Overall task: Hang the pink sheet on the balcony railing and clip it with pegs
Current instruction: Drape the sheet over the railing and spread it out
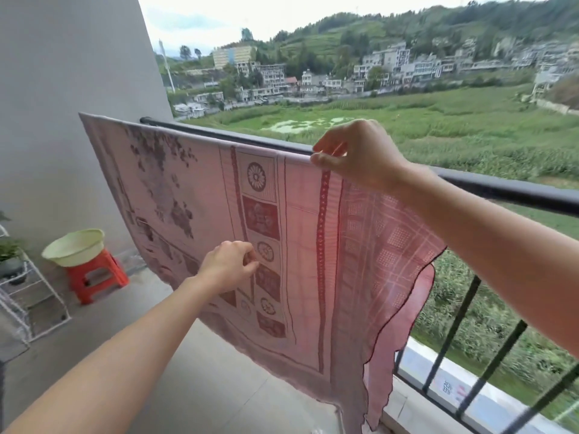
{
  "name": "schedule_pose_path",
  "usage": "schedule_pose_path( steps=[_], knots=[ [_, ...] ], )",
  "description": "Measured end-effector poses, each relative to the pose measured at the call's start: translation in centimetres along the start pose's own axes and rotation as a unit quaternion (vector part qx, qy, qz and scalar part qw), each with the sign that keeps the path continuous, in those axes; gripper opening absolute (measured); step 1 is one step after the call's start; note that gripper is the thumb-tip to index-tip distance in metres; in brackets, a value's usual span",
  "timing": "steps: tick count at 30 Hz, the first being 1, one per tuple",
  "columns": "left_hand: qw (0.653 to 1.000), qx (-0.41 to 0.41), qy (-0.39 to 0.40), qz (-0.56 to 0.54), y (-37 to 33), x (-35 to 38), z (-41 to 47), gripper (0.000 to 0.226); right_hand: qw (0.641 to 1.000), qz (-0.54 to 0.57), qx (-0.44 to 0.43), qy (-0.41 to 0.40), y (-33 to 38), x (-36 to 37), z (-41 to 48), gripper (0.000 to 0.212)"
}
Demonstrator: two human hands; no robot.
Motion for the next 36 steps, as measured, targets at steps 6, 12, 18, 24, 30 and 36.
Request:
schedule_pose_path(
  steps=[6,12,18,24,30,36],
  knots=[
    [0.992,-0.103,0.052,0.049,14.4,-2.5,-1.6,0.014,0.991,-0.018,-0.021,0.134,7.4,14.7,4.0,0.019],
    [0.976,-0.194,0.063,0.077,19.4,0.0,-2.8,0.012,0.958,-0.04,-0.017,0.284,4.1,24.4,4.8,0.021],
    [0.96,-0.268,0.061,0.058,20.7,3.3,0.4,0.011,0.942,-0.041,-0.046,0.331,-2.3,31.7,8.8,0.015],
    [0.946,-0.315,0.035,0.065,26.3,3.6,5.2,0.016,0.936,-0.046,-0.095,0.336,-3.0,40.4,15.7,0.013],
    [0.929,-0.363,0.006,0.078,28.9,1.9,7.9,0.023,0.932,-0.077,-0.165,0.313,-1.0,46.4,20.7,0.028],
    [0.916,-0.392,0.024,0.087,30.1,2.6,7.1,0.024,0.913,-0.099,-0.213,0.333,0.8,51.4,21.0,0.026]
  ],
)
Point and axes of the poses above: each hand's wrist, its own z-axis towards the middle knuckle, its own x-axis out of the palm, y = z × x, the point moved 2 cm from there along z, towards the middle knuckle, and after that the axes turned 3 degrees about -x, right-handed, at the moved point
